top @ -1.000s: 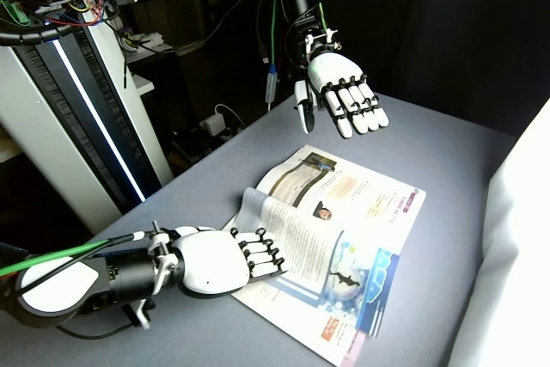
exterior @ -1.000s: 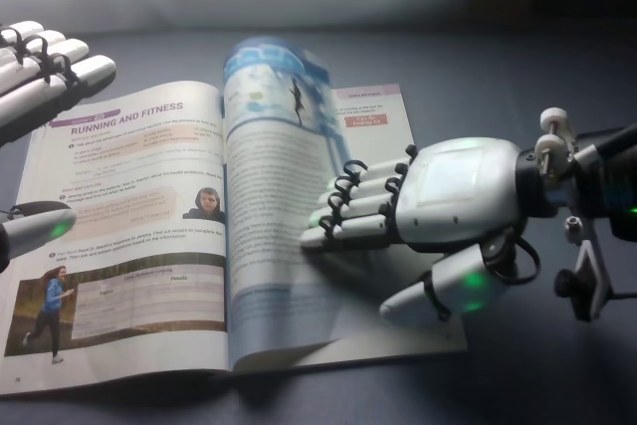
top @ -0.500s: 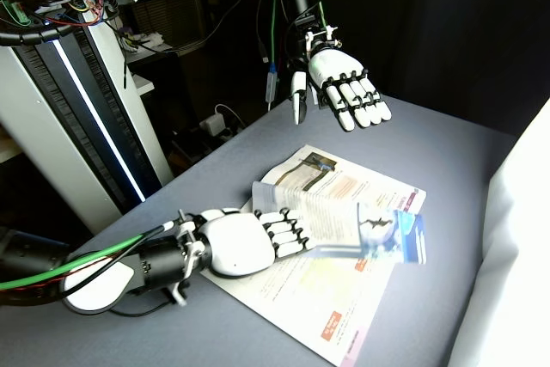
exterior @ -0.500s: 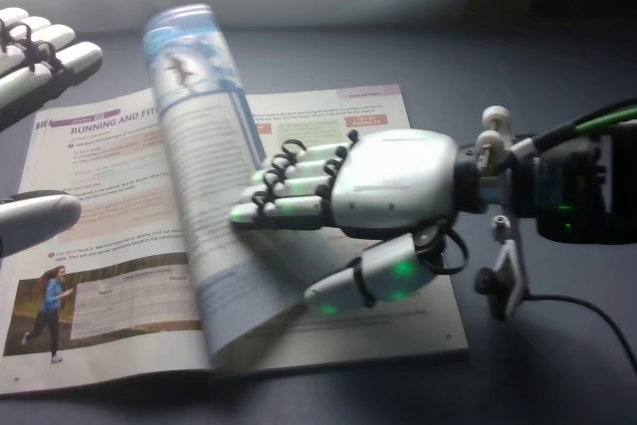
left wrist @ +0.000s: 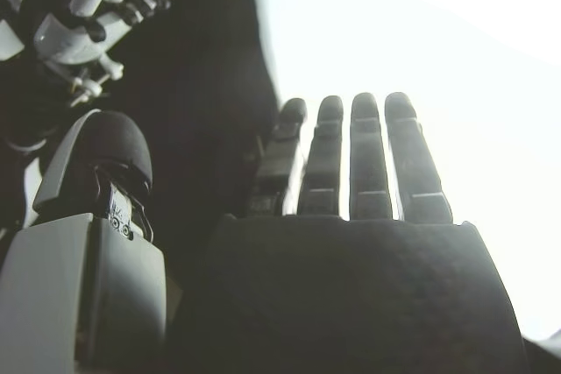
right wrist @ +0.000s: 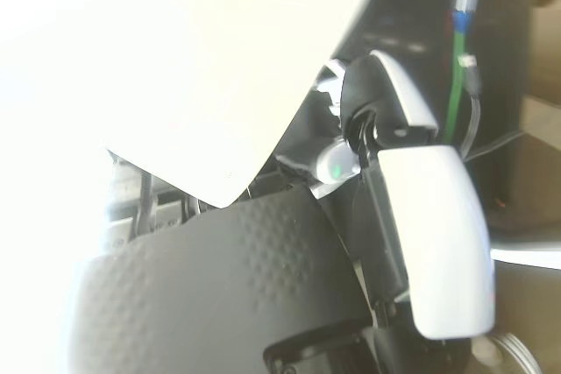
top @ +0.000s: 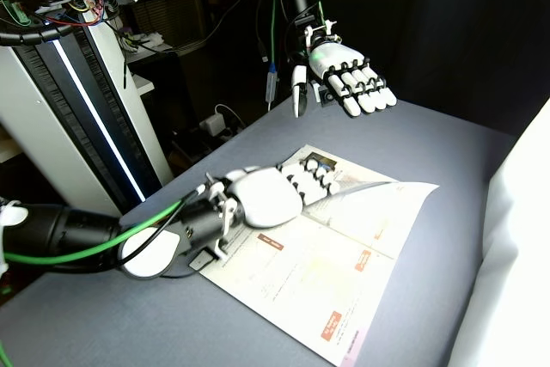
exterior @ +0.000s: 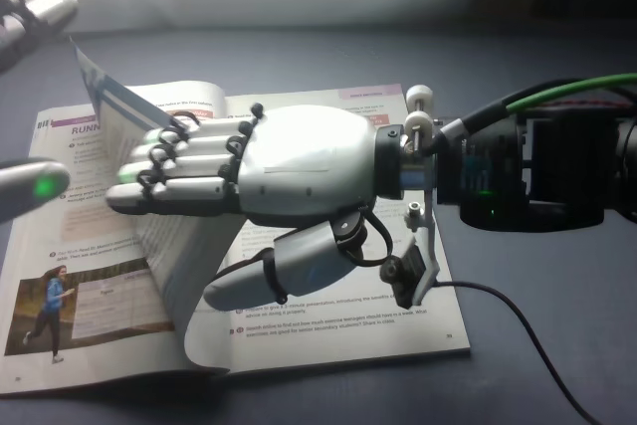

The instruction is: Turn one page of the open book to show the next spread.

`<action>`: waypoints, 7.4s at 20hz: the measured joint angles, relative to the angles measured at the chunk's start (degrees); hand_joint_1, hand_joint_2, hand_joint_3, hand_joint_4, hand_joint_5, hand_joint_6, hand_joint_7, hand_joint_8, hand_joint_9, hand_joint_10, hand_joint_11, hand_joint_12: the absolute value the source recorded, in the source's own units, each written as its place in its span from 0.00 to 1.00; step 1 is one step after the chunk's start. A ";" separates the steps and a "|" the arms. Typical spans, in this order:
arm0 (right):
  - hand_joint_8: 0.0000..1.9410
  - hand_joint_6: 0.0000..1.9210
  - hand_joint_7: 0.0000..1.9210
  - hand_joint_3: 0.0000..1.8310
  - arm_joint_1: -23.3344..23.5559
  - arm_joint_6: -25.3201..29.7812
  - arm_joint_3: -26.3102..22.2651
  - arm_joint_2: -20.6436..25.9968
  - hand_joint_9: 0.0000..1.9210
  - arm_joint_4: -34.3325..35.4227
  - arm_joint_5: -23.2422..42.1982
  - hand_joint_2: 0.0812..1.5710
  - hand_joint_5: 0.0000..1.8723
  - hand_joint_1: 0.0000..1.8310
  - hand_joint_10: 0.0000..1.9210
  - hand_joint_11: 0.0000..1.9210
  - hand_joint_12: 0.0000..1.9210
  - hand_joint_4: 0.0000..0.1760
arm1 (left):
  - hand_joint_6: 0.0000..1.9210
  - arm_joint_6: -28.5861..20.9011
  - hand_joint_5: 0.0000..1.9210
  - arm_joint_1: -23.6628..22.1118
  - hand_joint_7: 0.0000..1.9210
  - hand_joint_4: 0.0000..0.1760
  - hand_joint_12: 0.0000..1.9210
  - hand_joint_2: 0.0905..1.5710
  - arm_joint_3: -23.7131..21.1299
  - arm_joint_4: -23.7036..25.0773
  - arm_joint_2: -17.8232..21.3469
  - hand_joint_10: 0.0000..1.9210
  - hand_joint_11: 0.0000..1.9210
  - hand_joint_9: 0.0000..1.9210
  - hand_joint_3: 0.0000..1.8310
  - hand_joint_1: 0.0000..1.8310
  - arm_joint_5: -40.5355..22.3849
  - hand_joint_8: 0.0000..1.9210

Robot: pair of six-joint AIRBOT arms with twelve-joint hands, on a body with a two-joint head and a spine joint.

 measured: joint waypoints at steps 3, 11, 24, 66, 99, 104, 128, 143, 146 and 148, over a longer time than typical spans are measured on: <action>0.00 0.01 0.00 0.00 2.03 0.72 -4.28 1.64 0.00 -4.11 4.07 0.80 0.01 0.00 0.00 0.00 0.00 0.00 | 0.00 1.01 0.00 1.20 0.00 0.44 0.00 0.77 -0.94 -1.46 1.20 0.00 0.00 0.00 0.00 0.00 -2.84 0.00; 0.00 0.01 0.00 0.00 4.48 0.92 -8.44 6.36 0.00 -2.80 15.87 0.81 0.02 0.00 0.00 0.00 0.00 0.00 | 0.00 2.01 0.00 2.60 0.00 0.66 0.00 0.76 -1.29 -4.42 1.88 0.00 0.00 0.00 0.00 0.00 -5.64 0.00; 0.00 0.00 0.00 0.00 4.63 -1.20 -13.25 11.98 0.00 -2.29 20.44 0.79 0.01 0.00 0.00 0.00 0.00 0.00 | 0.00 2.05 0.00 2.73 0.00 0.23 0.00 0.80 -1.29 -4.90 1.77 0.00 0.00 0.00 0.01 0.00 -5.66 0.00; 0.00 0.00 0.00 0.00 -5.51 29.51 -10.78 22.58 0.00 -37.05 -16.61 0.82 0.05 0.00 0.00 0.00 0.00 0.00 | 0.00 0.07 0.00 5.88 0.00 0.00 0.00 0.81 -0.92 -4.28 -1.01 0.00 0.00 0.00 0.00 0.00 -1.60 0.00; 0.00 0.01 0.00 0.00 -0.85 22.08 -3.21 9.27 0.00 -31.39 -11.06 0.80 0.04 0.00 0.00 0.00 0.00 0.00 | 0.00 0.07 0.00 6.29 0.00 0.23 0.00 0.80 -0.94 -5.01 -0.98 0.00 0.00 0.00 0.00 0.00 -3.78 0.00; 0.00 0.01 0.00 0.00 -0.61 16.09 -1.70 6.03 0.01 -23.58 -10.47 0.80 0.03 0.00 0.00 0.00 0.00 0.00 | 0.00 0.07 0.00 6.29 0.00 0.33 0.00 0.79 -0.94 -5.18 -0.94 0.00 0.00 0.00 0.00 0.00 -4.17 0.00; 0.00 0.00 0.00 0.00 12.26 -7.69 8.09 -1.42 0.00 6.73 -7.45 0.90 0.00 0.06 0.00 0.00 0.00 0.00 | 0.00 0.11 0.00 5.44 0.00 0.63 0.00 0.81 -0.09 -2.75 -1.14 0.00 0.00 0.00 0.00 0.00 -9.38 0.00; 0.00 0.00 0.00 0.00 8.87 -12.59 -7.82 17.05 0.00 10.12 -5.40 0.87 0.00 0.00 0.00 0.00 0.00 0.00 | 0.00 0.07 0.00 4.92 0.00 0.23 0.00 0.79 -0.39 -3.08 -2.51 0.00 0.00 0.00 0.00 0.00 -8.44 0.00; 0.00 0.00 0.00 0.00 4.70 -12.68 -9.88 22.36 0.00 14.34 -3.19 0.83 0.00 0.00 0.00 0.00 0.00 0.00 | 0.00 -0.79 0.00 4.90 0.00 0.16 0.00 0.76 0.09 -3.43 -3.74 0.00 0.00 0.00 0.00 0.00 -7.85 0.00; 0.00 0.00 0.00 0.00 2.12 -12.72 -11.67 24.85 0.00 14.80 -2.60 0.88 0.00 0.00 0.00 0.00 0.00 0.00 | 0.00 -0.96 0.00 4.79 0.00 0.28 0.00 0.74 0.09 -2.60 -4.11 0.00 0.00 0.00 0.00 0.00 -7.02 0.00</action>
